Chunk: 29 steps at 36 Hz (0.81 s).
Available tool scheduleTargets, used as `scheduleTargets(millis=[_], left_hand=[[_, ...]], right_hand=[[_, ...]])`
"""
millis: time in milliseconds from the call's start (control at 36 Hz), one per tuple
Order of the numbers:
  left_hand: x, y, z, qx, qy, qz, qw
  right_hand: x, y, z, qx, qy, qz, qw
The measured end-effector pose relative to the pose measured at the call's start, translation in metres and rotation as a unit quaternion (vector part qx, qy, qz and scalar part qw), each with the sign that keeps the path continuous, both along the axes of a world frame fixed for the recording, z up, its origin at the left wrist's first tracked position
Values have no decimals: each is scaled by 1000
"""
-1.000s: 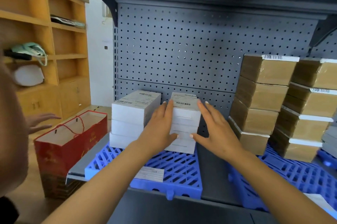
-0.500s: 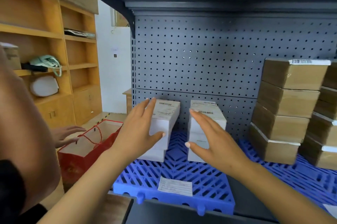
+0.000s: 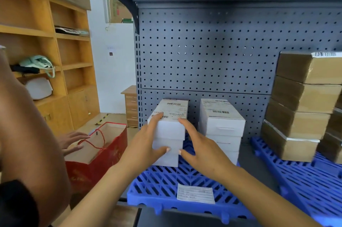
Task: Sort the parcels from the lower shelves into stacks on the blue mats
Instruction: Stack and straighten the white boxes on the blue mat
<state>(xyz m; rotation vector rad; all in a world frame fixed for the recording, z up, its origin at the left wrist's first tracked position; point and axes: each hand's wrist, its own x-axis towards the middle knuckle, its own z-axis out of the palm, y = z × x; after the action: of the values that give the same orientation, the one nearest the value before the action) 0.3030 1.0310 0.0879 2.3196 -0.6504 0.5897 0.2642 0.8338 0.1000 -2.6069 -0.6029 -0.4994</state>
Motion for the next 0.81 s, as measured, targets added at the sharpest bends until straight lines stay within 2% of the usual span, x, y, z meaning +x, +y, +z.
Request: scheduleTargets(millis=[333,500,611,667,722,806], left_hand=[[3,-1,-3,-4,2,9,1000],[-2,8,2,-12,-25,51,998],[-4,6,11,32,-53,120,991],[-6,0,17,62,-105,150,981],[-4,-8,22,90,-145,159,972],[2,-18,24,126,-153,158,967]], right_hand=[[6,9,-16,24,32,-21,999],[3,17,-12,-6,43,6,999],[2,18,-6,-8,53,25,998],[2,13,1,1,48,30,998],[1,6,8,9,29,22,999],[3,-4,19,21,-17,5,1000]])
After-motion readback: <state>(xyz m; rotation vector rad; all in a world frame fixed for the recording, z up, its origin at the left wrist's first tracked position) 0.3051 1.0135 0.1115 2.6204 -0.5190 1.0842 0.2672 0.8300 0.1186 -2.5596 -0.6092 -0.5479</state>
